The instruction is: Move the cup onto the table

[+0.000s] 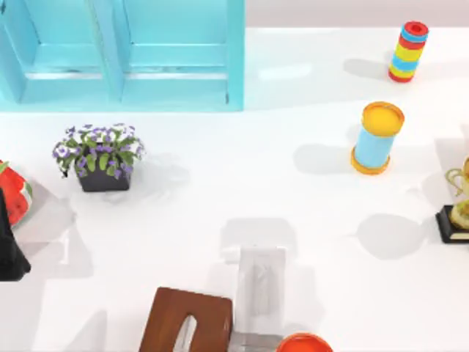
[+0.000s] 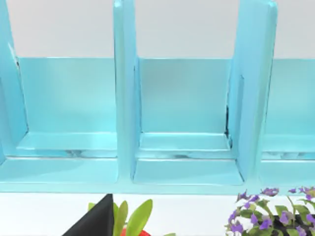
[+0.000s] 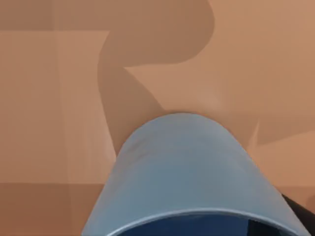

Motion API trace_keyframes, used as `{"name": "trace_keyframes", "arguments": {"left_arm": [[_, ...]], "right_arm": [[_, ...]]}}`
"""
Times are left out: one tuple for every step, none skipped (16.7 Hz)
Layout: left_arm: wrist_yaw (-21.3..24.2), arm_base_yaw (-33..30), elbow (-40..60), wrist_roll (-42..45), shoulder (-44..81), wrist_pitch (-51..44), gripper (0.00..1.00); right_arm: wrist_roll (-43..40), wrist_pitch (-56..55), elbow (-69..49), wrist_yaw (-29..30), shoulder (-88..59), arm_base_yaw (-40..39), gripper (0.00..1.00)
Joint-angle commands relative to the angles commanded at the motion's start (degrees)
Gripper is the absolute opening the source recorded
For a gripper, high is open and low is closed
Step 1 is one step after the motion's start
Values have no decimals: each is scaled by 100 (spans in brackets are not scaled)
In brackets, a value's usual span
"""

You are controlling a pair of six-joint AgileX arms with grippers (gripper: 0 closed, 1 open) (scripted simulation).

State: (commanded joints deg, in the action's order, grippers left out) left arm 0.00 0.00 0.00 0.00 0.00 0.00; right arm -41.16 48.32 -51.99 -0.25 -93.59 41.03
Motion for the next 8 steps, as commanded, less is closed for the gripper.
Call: {"name": "trace_keyframes", "arguments": {"left_arm": [[0,0,0,0,0,0,100],[0,0,0,0,0,0,100],[0,0,0,0,0,0,100],[0,0,0,0,0,0,100],[0,0,0,0,0,0,100],[0,0,0,0,0,0,100],[0,0,0,0,0,0,100],[0,0,0,0,0,0,100]], "right_arm": [[0,0,0,0,0,0,0],[0,0,0,0,0,0,0],[0,0,0,0,0,0,0],[3,1,-2,1,9,0,0],[14,14,-9,3,12,-7,0],[67,79,-43,13,32,-45,0],[150,178,-91,33,82,-114,0],[262,307,-141,60,162,-224,0]]}}
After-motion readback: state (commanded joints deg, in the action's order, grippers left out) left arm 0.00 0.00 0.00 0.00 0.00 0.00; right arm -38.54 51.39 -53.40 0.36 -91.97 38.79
